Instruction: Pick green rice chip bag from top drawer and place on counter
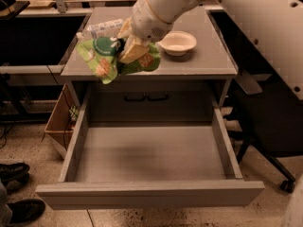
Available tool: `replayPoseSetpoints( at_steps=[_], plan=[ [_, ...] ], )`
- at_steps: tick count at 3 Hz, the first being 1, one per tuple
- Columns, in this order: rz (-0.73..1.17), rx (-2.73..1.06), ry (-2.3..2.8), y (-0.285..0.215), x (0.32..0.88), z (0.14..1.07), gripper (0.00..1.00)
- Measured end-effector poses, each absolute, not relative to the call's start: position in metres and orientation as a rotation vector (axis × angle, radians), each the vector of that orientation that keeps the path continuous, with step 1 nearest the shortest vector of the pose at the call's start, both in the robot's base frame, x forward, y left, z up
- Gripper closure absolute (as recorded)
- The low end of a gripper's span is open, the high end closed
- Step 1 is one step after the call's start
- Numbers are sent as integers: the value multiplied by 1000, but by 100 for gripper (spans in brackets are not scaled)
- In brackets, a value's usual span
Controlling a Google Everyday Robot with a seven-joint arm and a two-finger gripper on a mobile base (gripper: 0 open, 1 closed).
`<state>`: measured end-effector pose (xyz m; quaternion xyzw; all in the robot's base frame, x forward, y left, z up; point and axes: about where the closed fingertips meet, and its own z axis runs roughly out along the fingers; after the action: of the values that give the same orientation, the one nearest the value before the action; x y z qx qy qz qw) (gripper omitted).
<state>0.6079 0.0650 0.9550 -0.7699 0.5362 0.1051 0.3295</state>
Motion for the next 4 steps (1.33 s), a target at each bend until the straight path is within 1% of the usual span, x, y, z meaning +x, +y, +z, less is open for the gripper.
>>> replayPoseSetpoints(
  at_steps=[2, 4],
  plan=[
    [276, -1988, 1381, 70, 619, 950, 100],
    [209, -1932, 1346, 91, 701, 922, 100]
  ],
)
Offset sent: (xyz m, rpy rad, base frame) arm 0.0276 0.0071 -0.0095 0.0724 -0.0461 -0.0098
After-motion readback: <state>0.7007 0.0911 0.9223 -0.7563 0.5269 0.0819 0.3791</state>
